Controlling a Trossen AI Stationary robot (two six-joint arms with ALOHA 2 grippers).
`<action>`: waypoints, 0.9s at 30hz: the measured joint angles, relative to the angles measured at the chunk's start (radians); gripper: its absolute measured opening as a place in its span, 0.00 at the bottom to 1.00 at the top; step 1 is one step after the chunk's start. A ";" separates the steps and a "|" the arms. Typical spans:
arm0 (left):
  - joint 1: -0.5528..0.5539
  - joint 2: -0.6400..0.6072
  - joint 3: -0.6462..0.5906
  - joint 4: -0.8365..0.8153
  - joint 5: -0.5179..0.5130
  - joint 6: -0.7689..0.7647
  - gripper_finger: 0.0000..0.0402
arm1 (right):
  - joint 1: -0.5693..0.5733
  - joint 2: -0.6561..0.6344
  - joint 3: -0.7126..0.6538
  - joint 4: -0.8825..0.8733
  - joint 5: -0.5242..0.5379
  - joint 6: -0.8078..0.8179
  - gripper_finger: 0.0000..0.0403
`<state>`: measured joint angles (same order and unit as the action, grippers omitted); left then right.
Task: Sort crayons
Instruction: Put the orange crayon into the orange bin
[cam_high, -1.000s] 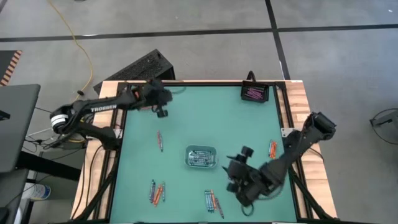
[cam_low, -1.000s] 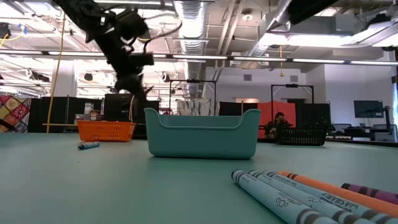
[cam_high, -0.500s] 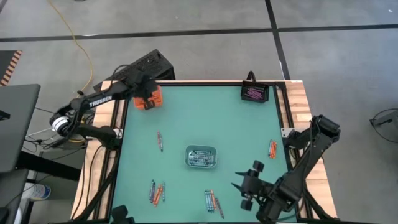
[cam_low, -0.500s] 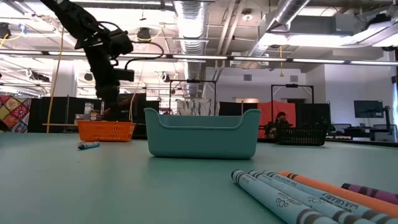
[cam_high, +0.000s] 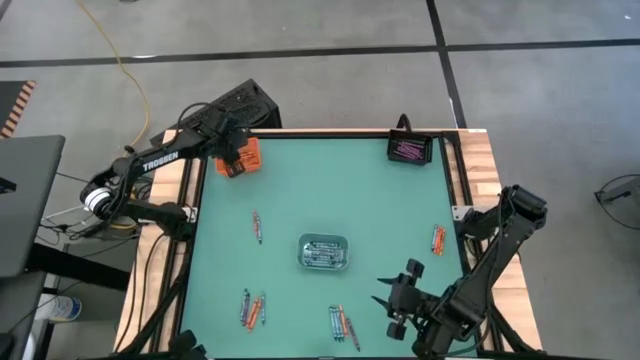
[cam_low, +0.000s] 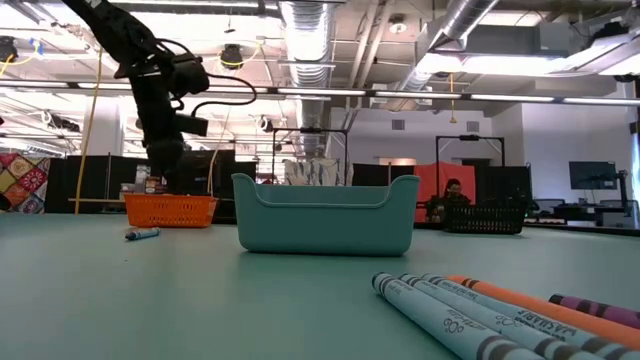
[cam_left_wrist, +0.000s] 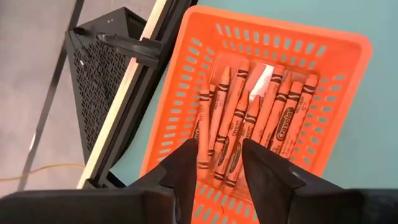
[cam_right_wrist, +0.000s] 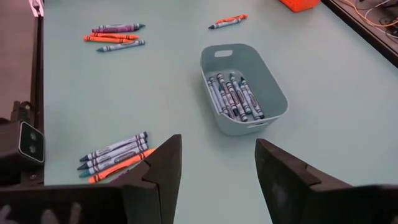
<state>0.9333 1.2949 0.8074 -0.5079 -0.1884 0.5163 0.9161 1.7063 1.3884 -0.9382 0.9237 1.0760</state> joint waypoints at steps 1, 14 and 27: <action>-0.001 0.000 0.000 0.000 0.000 -0.011 0.30 | 0.000 0.000 0.000 0.000 0.000 0.000 0.48; -0.252 -0.042 0.000 -0.309 0.052 -0.388 0.32 | 0.000 0.000 0.000 -0.004 0.000 -0.011 0.46; -0.653 -0.045 -0.145 -0.095 0.089 -1.040 0.32 | -0.001 0.001 -0.001 -0.004 0.018 -0.041 0.44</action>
<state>0.2801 1.2504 0.6621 -0.6028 -0.0992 -0.5234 0.9150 1.7069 1.3876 -0.9424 0.9421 1.0348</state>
